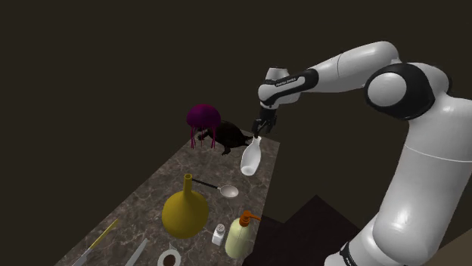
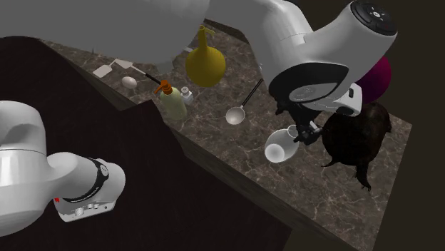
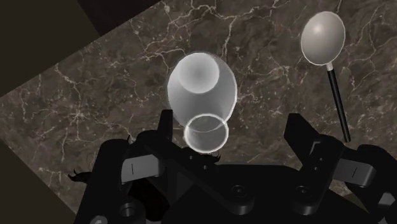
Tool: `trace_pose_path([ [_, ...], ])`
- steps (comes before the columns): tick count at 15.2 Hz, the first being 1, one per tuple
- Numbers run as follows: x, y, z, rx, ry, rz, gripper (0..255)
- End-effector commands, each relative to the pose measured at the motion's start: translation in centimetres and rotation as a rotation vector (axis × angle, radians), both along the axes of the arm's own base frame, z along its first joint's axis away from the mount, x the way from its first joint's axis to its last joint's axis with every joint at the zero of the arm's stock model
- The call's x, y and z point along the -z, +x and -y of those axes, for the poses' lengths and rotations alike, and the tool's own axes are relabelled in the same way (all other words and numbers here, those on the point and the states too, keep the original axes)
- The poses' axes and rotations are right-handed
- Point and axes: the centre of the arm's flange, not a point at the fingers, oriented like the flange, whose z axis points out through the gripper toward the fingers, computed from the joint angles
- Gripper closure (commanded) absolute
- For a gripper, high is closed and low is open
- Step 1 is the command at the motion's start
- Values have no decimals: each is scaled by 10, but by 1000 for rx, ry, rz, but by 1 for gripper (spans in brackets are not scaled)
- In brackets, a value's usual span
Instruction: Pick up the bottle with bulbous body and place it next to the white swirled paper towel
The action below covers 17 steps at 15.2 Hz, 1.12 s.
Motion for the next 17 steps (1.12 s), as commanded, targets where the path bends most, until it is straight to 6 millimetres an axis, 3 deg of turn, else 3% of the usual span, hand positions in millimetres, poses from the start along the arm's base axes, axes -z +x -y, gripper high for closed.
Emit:
trace_pose_path([
  [1,17,21,10,-4,10,2,0],
  [3,32,40,17,-7,19,3,0],
  [10,69,38,17,-7,19,3,0],
  [17,72,38,17,-7,19,3,0],
])
